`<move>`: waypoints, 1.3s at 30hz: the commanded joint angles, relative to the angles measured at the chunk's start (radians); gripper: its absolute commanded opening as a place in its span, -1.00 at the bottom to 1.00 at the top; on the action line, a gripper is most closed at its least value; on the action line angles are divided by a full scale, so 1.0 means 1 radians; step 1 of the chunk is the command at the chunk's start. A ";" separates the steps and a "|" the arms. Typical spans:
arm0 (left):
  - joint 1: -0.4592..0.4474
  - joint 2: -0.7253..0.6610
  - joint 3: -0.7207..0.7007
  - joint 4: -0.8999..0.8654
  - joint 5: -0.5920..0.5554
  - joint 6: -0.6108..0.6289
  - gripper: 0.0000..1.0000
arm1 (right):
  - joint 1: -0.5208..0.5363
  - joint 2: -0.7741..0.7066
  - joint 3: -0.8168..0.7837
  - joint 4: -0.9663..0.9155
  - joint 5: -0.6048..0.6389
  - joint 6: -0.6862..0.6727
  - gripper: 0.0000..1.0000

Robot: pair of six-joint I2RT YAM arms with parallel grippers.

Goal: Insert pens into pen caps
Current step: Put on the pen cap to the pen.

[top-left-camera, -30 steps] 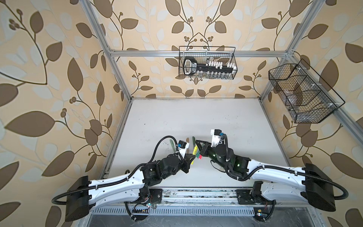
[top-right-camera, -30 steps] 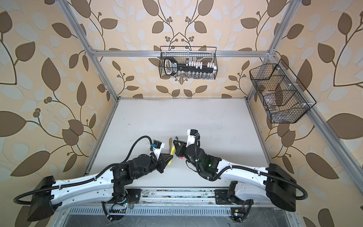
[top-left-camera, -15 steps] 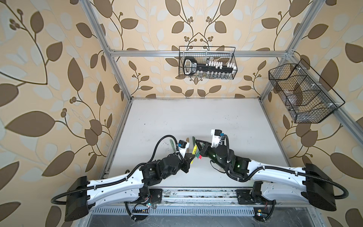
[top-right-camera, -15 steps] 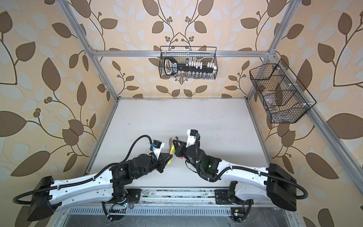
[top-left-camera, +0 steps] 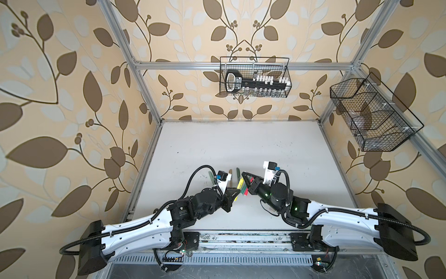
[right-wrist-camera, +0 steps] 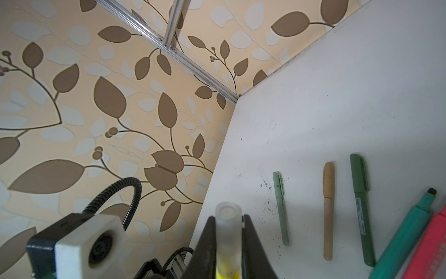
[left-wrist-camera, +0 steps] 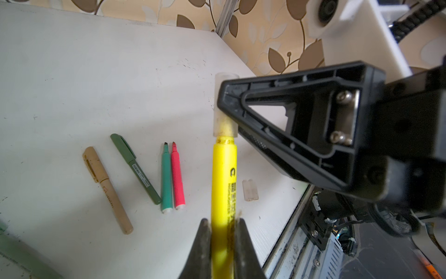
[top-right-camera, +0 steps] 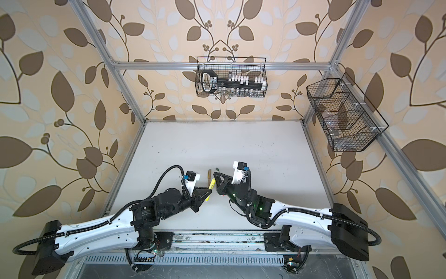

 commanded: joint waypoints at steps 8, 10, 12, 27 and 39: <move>0.030 -0.008 0.070 0.091 -0.024 0.024 -1.00 | 0.024 -0.066 -0.014 -0.034 -0.057 -0.045 -0.03; 0.031 -0.005 0.064 0.097 -0.006 0.033 -1.00 | 0.014 -0.080 -0.001 -0.049 -0.063 -0.063 0.05; 0.030 0.000 0.055 0.104 0.019 0.044 -1.00 | 0.002 -0.093 0.017 -0.078 -0.066 -0.076 0.08; 0.030 0.028 0.046 0.131 0.148 0.084 -1.00 | -0.041 -0.025 0.092 -0.092 -0.134 -0.092 -0.27; 0.029 0.052 0.073 0.123 0.129 0.078 -0.32 | -0.014 -0.019 0.100 -0.084 -0.112 -0.100 -0.90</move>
